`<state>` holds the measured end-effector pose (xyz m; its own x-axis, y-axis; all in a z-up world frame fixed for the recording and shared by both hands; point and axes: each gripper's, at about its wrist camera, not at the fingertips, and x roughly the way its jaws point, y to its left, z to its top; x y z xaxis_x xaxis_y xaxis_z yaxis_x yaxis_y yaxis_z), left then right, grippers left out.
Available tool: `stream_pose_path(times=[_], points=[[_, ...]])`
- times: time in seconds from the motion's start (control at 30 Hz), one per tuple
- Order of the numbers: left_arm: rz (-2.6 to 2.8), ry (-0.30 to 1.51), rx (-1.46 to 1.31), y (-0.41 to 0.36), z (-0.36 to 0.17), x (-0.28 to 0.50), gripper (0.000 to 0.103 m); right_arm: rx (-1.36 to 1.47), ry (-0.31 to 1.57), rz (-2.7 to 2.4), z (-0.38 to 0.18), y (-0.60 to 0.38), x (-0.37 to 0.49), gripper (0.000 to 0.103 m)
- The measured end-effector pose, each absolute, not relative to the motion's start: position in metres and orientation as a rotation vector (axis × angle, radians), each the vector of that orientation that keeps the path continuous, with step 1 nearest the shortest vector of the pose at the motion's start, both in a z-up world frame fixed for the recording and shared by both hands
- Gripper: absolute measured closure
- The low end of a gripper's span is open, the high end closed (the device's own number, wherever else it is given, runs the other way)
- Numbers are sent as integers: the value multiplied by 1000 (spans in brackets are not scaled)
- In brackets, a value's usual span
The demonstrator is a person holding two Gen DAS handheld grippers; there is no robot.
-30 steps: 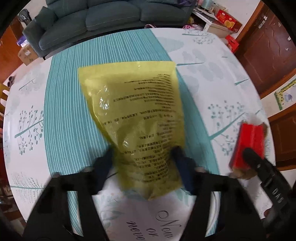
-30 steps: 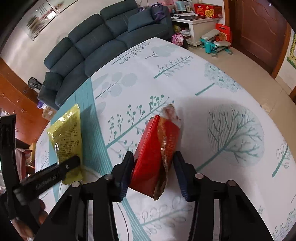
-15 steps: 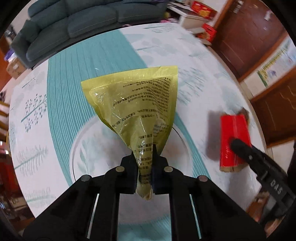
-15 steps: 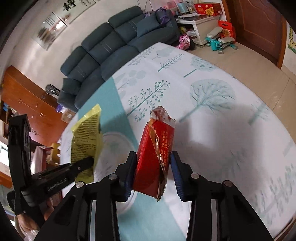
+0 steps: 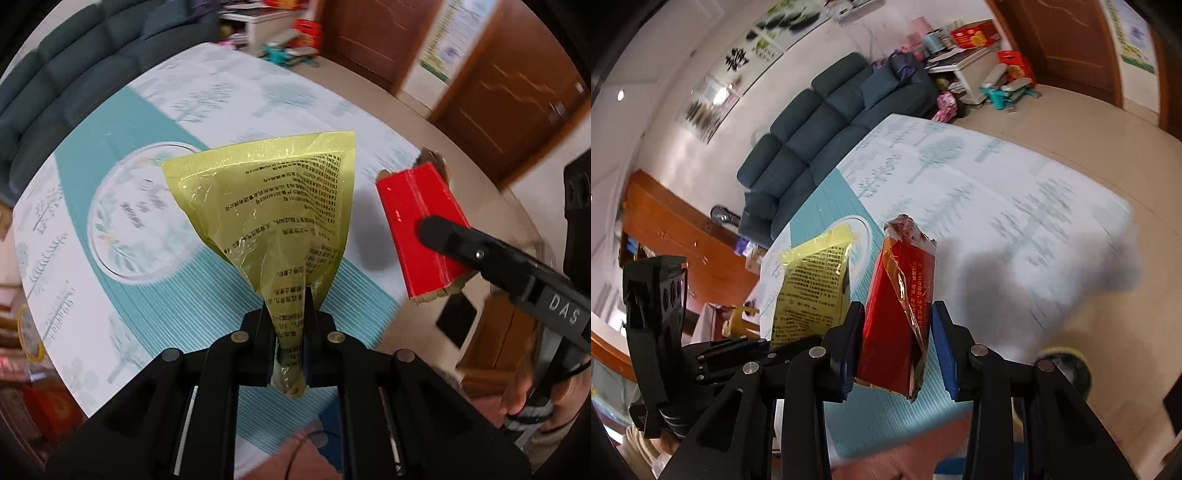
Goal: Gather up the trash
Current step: 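Carry the yellow and red packets over the trash bin with both grippers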
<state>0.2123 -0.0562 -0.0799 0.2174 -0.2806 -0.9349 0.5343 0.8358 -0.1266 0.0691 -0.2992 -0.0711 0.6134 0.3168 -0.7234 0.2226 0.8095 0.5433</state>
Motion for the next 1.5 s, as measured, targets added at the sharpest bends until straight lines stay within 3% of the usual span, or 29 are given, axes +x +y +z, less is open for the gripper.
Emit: stream_pose_path(times=[0.3,0.6,0.97,1.5], points=[[-707,1254,385,-112,-114,91,95,708,931,-62,-117,-340,-55,67],[-756,1277,554,-176,-201,18,95,811,1018,-176,-228,-382,-115,67],[-702,1371,666,-230,-325,18,95,917,1208,-318,-390,-420,-130,67],[-674,1443,685,-251,-427,37,95,994,1267,-377,-486,-437,-99,65]])
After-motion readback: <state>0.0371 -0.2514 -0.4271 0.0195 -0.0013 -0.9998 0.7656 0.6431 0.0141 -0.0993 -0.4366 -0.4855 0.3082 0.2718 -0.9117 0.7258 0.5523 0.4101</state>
